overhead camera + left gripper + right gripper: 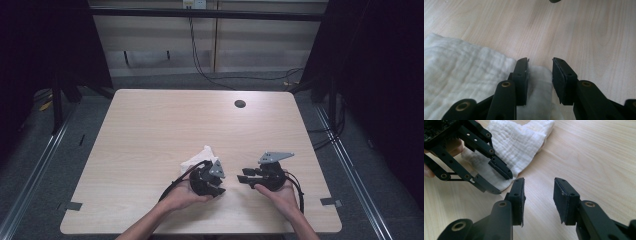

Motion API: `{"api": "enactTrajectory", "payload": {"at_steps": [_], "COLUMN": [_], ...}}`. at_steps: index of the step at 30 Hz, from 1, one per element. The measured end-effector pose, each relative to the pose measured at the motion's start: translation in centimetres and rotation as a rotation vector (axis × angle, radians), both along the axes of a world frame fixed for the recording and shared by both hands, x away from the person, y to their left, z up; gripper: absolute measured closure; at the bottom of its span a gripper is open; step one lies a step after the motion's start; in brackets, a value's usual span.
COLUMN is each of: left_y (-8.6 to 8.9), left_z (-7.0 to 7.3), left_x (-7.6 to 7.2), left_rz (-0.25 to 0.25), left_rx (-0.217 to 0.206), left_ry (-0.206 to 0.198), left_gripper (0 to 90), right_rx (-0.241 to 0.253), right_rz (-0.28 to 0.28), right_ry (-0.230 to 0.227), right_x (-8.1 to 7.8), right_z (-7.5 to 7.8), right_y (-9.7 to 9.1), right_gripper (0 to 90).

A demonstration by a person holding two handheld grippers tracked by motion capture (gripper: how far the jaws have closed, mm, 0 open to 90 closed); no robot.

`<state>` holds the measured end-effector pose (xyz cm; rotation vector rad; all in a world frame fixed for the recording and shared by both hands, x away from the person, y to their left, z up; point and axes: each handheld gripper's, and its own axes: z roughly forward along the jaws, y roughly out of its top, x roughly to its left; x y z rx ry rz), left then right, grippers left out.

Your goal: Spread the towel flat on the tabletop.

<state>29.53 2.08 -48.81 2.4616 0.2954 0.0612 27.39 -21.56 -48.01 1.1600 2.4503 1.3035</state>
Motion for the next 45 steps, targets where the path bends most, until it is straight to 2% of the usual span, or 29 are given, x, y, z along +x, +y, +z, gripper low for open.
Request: {"api": "enactTrajectory", "payload": {"at_steps": [1,2,3,4,5,8,9,12,13,15,16,19,20,22,24,25,28,30,33,36,37,40,43,45], "left_y": [0.2,0.2,0.3,0.5,0.5,1.1,1.1,1.9,2.7,3.4,3.4,4.6,4.8,5.2,5.7,5.7,7.0,7.4,9.0,9.8,10.6,11.3,12.2,12.9], "left_z": [-0.1,-0.1,-0.1,-0.1,-0.1,-0.2,-0.2,0.3,1.1,1.7,1.7,3.0,3.3,3.8,4.2,4.2,5.2,5.4,5.9,6.0,6.2,6.4,6.6,6.6], "left_x": [0.0,0.0,0.0,0.4,0.4,1.1,1.1,1.3,1.5,1.8,1.8,2.2,2.3,2.4,2.5,2.5,2.8,2.8,2.7,2.7,2.7,2.7,2.7,2.8], "left_rz": [-0.004,-0.004,0.002,0.011,0.011,0.028,0.028,0.073,0.083,0.104,0.104,0.133,0.139,0.146,0.16,0.16,0.191,0.203,0.239,0.25,0.259,0.265,0.271,0.285], "left_rx": [-0.016,-0.016,-0.015,-0.014,-0.014,-0.04,-0.04,-0.124,-0.142,-0.186,-0.186,-0.275,-0.287,-0.284,-0.311,-0.311,-0.341,-0.344,-0.363,-0.364,-0.379,-0.38,-0.366,-0.38], "left_ry": [-0.003,-0.003,-0.005,0.014,0.014,0.064,0.064,0.105,0.097,0.109,0.109,0.12,0.114,0.099,0.092,0.092,0.074,0.064,0.041,0.036,0.026,0.025,0.015,0.023], "left_gripper": [69.6,73.4,73.4,81.9,83.6,85.4,85.4,85.4,85.4,85.3,85.2,85.2,85.2,85.2,85.1,85.1,85.0,84.9,84.8,84.7,84.7,84.7,84.7,84.7], "right_rx": [0.0,0.0,-0.001,-0.005,-0.005,-0.005,-0.005,-0.003,-0.001,-0.002,-0.002,-0.012,-0.011,-0.013,-0.011,-0.011,-0.015,-0.018,-0.017,-0.02,-0.018,-0.023,-0.027,-0.022], "right_rz": [0.0,0.0,0.001,0.008,0.008,0.01,0.01,0.015,0.014,0.022,0.022,0.037,0.037,0.042,0.045,0.045,0.053,0.057,0.055,0.061,0.067,0.075,0.098,0.107], "right_ry": [0.002,0.002,0.002,0.003,0.003,0.003,0.003,-0.003,-0.003,-0.002,-0.002,0.001,0.004,0.003,0.001,0.001,0.001,-0.003,-0.002,-0.005,-0.007,-0.013,-0.015,-0.015], "right_x": [0.0,0.0,0.0,0.1,0.1,0.0,0.0,0.0,-0.1,-0.2,-0.2,-0.2,-0.3,-0.3,-0.2,-0.2,-0.3,-0.2,-0.1,0.1,0.3,0.6,1.6,2.3], "right_z": [0.0,0.0,0.0,-0.1,-0.1,-0.2,-0.2,-0.1,0.0,0.0,0.0,-0.2,-0.1,-0.1,-0.2,-0.2,-0.1,-0.1,0.0,0.1,0.2,0.3,0.5,0.5], "right_y": [0.0,0.0,0.1,0.2,0.2,0.3,0.3,0.2,0.3,0.4,0.4,0.8,0.9,1.0,1.2,1.2,1.7,1.9,2.2,2.5,3.0,3.6,5.1,5.9], "right_gripper": [61.1,61.1,60.9,60.8,60.8,60.8,60.8,60.7,60.7,60.6,60.6,60.4,60.4,60.3,60.0,60.0,59.9,60.0,60.6,61.4,62.3,62.6,57.3,55.1]}}
